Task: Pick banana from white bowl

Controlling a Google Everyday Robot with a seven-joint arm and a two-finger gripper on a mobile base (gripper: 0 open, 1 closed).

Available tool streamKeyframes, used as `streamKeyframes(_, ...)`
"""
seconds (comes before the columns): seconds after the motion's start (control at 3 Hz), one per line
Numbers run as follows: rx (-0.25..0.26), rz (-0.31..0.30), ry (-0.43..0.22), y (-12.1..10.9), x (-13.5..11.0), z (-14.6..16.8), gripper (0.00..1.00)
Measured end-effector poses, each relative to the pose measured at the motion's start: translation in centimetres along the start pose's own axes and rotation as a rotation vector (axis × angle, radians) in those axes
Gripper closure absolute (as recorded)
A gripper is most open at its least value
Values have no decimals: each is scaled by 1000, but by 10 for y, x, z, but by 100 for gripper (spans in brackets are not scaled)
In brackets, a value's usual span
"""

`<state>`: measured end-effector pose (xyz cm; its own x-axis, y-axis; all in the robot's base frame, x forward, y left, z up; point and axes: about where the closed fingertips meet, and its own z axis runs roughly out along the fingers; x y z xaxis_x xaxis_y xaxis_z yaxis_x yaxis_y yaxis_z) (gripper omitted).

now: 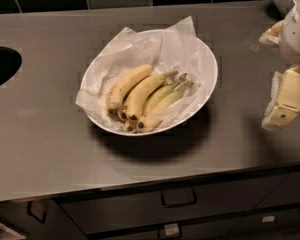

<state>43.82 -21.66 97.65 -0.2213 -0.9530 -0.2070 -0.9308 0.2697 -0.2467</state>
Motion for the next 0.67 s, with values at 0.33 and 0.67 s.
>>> streamKeyframes(0.33, 0, 0, 0, 0, 0, 0, 0)
streamKeyframes(0.67, 9, -47, -2, -5, -19, -6, 0)
